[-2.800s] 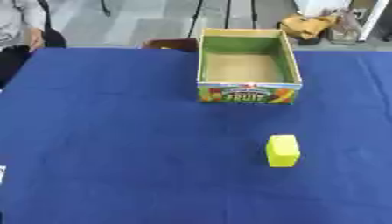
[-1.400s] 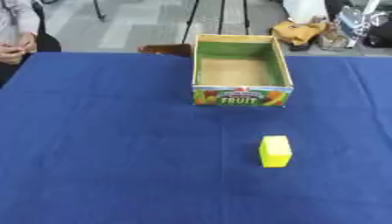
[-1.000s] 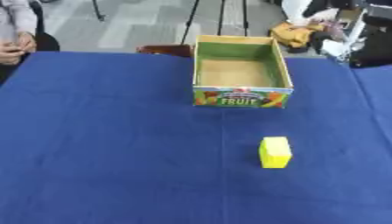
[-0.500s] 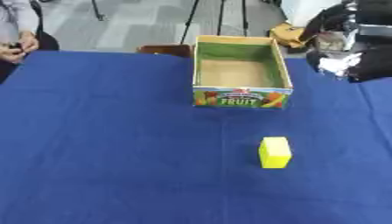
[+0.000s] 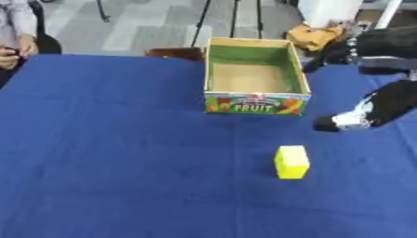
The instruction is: Pick up objects on the table and place them in the box.
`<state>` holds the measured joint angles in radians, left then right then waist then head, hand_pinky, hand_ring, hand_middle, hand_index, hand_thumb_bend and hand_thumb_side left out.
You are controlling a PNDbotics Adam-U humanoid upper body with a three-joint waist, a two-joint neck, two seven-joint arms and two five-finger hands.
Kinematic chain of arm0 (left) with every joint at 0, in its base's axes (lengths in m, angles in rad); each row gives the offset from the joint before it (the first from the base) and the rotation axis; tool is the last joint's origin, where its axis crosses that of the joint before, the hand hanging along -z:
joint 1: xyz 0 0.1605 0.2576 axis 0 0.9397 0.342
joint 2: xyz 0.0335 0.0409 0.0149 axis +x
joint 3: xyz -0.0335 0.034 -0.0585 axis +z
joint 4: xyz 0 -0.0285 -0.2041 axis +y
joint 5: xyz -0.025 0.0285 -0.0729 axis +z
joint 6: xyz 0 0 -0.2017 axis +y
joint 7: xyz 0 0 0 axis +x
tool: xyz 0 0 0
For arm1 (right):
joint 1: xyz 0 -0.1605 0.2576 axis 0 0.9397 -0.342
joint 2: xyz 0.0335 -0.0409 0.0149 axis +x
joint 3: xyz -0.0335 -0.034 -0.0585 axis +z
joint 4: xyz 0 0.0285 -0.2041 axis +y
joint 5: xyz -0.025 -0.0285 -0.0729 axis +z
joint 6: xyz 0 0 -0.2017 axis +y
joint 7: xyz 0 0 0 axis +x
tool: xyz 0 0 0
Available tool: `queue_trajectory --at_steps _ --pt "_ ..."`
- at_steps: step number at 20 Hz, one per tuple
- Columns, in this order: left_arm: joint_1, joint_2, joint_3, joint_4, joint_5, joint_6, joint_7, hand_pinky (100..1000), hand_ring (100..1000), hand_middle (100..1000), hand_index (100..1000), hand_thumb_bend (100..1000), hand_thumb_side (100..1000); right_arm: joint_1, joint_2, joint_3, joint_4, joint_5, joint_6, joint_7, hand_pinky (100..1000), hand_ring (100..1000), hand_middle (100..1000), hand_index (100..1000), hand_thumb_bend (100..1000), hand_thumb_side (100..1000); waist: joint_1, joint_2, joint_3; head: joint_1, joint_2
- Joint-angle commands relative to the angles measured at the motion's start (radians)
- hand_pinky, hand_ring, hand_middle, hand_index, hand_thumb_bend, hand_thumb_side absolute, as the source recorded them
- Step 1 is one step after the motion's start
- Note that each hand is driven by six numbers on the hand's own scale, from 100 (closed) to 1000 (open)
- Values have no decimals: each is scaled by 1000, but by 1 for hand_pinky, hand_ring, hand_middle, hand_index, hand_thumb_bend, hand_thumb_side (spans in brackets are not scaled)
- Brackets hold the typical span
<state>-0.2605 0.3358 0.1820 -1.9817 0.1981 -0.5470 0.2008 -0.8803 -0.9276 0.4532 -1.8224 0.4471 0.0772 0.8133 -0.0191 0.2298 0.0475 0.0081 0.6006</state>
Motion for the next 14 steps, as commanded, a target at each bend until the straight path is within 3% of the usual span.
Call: queue_trajectory --at_steps 1,6,13,14 --pt "-12 21 0 -18 4 0 -3 605 747 857 966 100 1000 -11 -10 0 -11 -26 41 30 910 925 856 983 524 594 3 -12 1 -3 -13" --pt "-15 17 0 -18 4 2 -5 605 748 858 966 100 1000 -9 17 19 -5 -19 68 77 936 932 883 1000 332 448 4 -7 2 -4 -15" --pt "-21 13 0 -18 4 4 -6 604 748 859 966 100 1000 5 63 47 38 -13 108 94 946 935 894 1000 382 429 5 3 7 -7 -19" --pt "-22 12 0 -18 4 4 -6 605 748 860 966 100 1000 8 70 51 44 -13 111 94 950 941 902 1000 449 448 6 4 8 -7 -20"
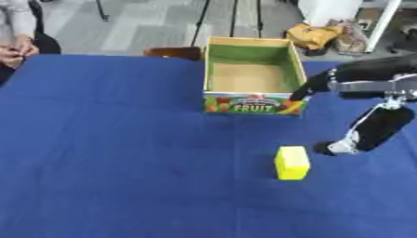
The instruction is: Pick up objects on the table and place them in the box.
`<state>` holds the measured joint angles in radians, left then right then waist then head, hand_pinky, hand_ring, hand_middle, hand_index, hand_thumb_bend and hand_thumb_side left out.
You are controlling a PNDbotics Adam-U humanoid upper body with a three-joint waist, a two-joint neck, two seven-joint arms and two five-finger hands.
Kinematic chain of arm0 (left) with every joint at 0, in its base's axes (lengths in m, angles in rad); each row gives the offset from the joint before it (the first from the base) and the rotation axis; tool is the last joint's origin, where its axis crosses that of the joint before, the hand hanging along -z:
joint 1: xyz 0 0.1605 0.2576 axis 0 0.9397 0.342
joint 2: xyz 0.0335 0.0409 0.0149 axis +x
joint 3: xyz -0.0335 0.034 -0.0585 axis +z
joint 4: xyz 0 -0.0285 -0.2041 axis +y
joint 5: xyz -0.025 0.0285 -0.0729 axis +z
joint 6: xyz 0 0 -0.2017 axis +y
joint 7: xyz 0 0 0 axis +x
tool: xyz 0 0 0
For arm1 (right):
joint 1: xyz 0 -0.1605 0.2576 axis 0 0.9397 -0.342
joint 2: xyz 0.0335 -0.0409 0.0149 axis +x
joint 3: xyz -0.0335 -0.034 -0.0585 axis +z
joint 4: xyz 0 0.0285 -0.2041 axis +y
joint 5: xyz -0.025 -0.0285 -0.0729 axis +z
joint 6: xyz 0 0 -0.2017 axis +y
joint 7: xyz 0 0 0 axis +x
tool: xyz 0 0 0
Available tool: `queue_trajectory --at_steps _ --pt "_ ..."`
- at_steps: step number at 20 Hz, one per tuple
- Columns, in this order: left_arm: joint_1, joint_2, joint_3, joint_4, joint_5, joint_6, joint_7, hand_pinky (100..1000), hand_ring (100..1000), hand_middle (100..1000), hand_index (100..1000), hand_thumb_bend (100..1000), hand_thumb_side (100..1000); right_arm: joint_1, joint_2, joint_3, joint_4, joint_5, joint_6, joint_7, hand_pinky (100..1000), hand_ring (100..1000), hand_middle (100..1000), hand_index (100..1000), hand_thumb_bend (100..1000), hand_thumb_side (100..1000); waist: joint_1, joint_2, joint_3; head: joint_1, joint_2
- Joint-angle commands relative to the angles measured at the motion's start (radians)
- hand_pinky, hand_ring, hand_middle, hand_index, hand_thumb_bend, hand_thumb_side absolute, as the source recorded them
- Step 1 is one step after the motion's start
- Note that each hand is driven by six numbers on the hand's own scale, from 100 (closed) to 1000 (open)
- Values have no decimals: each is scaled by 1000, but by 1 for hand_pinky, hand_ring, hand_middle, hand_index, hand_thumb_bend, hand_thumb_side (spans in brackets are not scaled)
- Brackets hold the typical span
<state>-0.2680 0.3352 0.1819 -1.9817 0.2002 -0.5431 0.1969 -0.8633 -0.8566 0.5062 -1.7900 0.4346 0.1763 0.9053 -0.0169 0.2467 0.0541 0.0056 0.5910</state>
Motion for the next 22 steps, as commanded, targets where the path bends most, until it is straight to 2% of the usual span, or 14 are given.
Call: queue_trajectory --at_steps 1,3,5,12,22 --pt "-15 12 -1 -18 2 0 -3 604 748 860 966 100 1000 -5 6 3 19 0 15 2 951 947 908 1000 509 469 4 -12 2 -5 -12" --pt "-17 11 -1 -18 2 0 -4 604 748 860 966 100 1000 0 19 10 31 3 15 2 953 951 914 1000 595 490 5 -9 3 -6 -13" --pt "-19 10 -2 -18 2 0 -5 604 748 860 966 100 1000 4 32 15 47 14 14 2 952 949 912 1000 608 502 5 -6 4 -8 -14" --pt "-23 6 -2 -18 2 0 -7 602 748 861 965 100 1000 29 76 18 111 56 14 1 949 940 901 1000 593 472 8 3 8 -13 -18" --pt "-25 1 -1 -18 -2 2 -8 600 749 861 964 100 1000 60 97 9 171 129 17 -38 930 930 866 993 537 477 10 11 9 -18 -24"
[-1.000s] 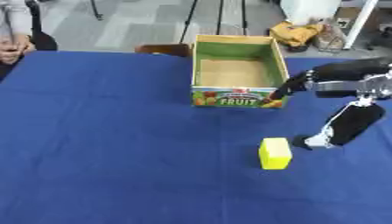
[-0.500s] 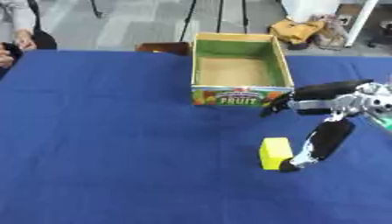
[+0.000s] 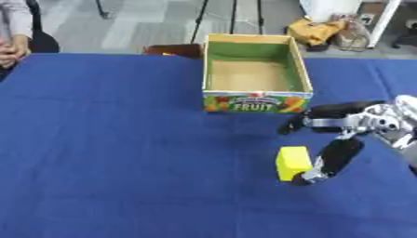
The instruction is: Pick up objects on the table and place them in the box.
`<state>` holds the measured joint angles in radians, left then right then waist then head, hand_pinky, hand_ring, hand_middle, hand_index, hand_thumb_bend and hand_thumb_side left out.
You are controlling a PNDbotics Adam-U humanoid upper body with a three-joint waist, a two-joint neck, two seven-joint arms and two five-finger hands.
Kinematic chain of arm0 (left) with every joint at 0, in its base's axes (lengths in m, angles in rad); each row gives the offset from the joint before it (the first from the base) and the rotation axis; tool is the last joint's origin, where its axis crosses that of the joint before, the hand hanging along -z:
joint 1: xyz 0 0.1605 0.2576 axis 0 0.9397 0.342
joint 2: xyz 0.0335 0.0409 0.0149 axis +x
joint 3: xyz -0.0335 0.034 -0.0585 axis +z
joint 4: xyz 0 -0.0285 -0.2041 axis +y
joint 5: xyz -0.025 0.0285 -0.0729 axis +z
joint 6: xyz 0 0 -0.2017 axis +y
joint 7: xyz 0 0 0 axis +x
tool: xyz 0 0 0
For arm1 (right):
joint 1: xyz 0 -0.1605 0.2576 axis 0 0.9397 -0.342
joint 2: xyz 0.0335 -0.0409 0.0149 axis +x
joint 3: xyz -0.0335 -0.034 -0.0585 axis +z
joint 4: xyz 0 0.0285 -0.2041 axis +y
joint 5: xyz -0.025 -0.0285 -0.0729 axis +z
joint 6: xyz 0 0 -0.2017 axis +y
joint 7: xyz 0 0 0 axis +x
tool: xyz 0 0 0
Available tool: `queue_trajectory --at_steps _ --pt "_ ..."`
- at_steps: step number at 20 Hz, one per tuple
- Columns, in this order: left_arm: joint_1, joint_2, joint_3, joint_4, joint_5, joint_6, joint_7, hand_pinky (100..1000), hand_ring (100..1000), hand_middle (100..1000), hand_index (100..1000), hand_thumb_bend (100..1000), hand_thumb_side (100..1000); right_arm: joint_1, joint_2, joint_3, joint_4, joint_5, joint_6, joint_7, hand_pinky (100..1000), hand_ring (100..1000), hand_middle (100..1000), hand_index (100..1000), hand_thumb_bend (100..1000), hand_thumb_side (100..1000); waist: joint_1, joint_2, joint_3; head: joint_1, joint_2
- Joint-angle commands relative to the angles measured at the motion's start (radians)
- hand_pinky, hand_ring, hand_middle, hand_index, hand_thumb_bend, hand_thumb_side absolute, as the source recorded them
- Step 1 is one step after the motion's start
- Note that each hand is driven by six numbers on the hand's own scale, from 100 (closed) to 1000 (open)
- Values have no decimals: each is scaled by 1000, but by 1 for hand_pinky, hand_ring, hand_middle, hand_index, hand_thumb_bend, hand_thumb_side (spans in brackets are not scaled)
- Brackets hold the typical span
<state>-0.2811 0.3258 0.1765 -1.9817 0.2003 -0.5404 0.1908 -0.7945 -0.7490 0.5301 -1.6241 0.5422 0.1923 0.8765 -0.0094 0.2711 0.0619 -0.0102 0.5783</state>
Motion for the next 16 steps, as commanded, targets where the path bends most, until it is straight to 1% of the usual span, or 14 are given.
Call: queue_trajectory --at_steps 1,4,10,11,13,16 --pt "-12 10 4 -18 -2 -1 -2 600 749 862 964 100 1000 -8 -10 -14 8 27 0 -11 928 928 862 989 535 479 3 -13 1 -2 -12" --pt "-13 9 3 -18 -3 0 -3 600 749 862 964 100 1000 -6 -7 -10 14 42 -4 -20 923 924 846 973 526 482 3 -12 -1 -4 -13" --pt "-14 8 3 -18 -4 1 -4 600 749 863 965 100 1000 0 -6 0 26 47 -16 -20 918 916 817 952 509 434 2 -8 1 -4 -14" --pt "-15 8 3 -18 -4 1 -4 600 749 863 965 100 1000 0 -5 1 27 46 -17 -21 913 909 800 943 508 432 3 -7 1 -3 -15" --pt "-15 7 3 -18 -4 1 -5 600 749 863 964 100 1000 0 -4 4 29 50 -19 -27 906 903 782 929 466 408 3 -6 1 -4 -16" --pt "-16 7 3 -18 -4 1 -5 600 750 863 964 100 1000 0 -2 11 36 61 -24 -35 899 895 764 905 478 414 3 -5 1 -5 -17"
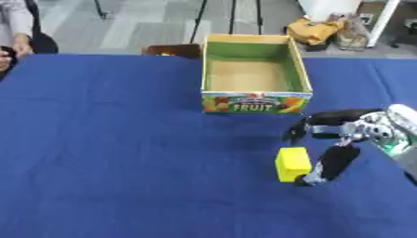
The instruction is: Pick up objects on the table and place them in the box.
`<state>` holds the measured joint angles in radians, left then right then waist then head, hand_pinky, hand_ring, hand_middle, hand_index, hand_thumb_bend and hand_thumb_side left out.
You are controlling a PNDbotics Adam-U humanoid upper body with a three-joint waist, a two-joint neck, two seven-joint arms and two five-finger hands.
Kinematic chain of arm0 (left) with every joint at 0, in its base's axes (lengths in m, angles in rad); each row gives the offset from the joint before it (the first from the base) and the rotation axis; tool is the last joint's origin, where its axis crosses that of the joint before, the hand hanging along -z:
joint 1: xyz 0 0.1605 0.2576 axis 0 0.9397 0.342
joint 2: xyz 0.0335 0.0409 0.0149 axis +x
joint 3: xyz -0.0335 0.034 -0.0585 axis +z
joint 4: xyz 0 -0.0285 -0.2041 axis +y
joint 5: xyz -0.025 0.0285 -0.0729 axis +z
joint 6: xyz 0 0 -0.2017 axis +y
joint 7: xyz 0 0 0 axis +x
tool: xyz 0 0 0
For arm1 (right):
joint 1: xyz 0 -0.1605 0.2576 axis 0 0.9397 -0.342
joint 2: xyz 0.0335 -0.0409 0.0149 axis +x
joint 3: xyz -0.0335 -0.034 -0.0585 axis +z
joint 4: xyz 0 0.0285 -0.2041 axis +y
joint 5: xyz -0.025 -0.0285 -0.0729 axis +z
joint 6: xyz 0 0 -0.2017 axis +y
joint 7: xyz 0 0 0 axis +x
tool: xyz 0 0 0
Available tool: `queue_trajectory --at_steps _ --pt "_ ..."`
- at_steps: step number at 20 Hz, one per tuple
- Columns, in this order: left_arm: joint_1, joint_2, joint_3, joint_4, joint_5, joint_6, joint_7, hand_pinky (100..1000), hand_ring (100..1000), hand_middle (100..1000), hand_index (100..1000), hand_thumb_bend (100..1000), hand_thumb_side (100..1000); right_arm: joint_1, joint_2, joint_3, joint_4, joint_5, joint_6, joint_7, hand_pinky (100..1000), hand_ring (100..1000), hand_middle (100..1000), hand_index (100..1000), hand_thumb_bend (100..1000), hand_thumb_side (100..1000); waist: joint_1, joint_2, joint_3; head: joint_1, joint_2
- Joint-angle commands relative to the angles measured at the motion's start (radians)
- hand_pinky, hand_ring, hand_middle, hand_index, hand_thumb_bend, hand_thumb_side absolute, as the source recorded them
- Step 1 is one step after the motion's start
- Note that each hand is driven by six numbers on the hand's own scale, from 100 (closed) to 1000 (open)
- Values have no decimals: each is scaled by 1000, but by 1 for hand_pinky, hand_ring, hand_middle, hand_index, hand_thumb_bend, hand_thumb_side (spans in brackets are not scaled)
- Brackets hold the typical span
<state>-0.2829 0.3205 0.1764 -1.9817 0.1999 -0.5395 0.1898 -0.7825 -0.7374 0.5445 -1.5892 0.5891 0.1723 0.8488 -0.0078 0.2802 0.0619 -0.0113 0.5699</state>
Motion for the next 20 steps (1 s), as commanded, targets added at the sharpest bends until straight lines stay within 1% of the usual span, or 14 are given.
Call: queue_trajectory --at_steps 1,4,12,15,19,20 --pt "-14 12 3 -18 -4 1 -5 600 750 864 964 100 1000 -12 -12 -2 4 16 -6 -9 897 892 759 896 473 417 1 -14 1 -4 -9" --pt "-14 10 3 -18 -4 1 -6 600 750 864 964 100 1000 -12 -8 1 16 22 -7 -22 893 886 747 876 445 436 2 -12 2 -4 -9" --pt "-16 8 3 -18 -5 2 -7 598 750 865 964 100 1000 -11 1 9 43 34 -6 -58 882 876 710 809 315 412 0 -8 4 -5 -11" --pt "-17 7 3 -18 -5 3 -7 595 750 865 964 100 1000 -12 3 11 49 32 -6 -67 879 871 683 789 300 402 -1 -7 4 -7 -12" --pt "-17 8 3 -18 -6 4 -7 595 750 865 964 100 1000 -12 4 16 53 32 -11 -64 879 873 683 789 321 355 -2 -7 5 -11 -13" --pt "-17 7 3 -18 -6 4 -7 595 750 865 964 100 1000 -13 5 18 54 33 -14 -60 879 872 681 788 329 358 -3 -6 5 -11 -13"
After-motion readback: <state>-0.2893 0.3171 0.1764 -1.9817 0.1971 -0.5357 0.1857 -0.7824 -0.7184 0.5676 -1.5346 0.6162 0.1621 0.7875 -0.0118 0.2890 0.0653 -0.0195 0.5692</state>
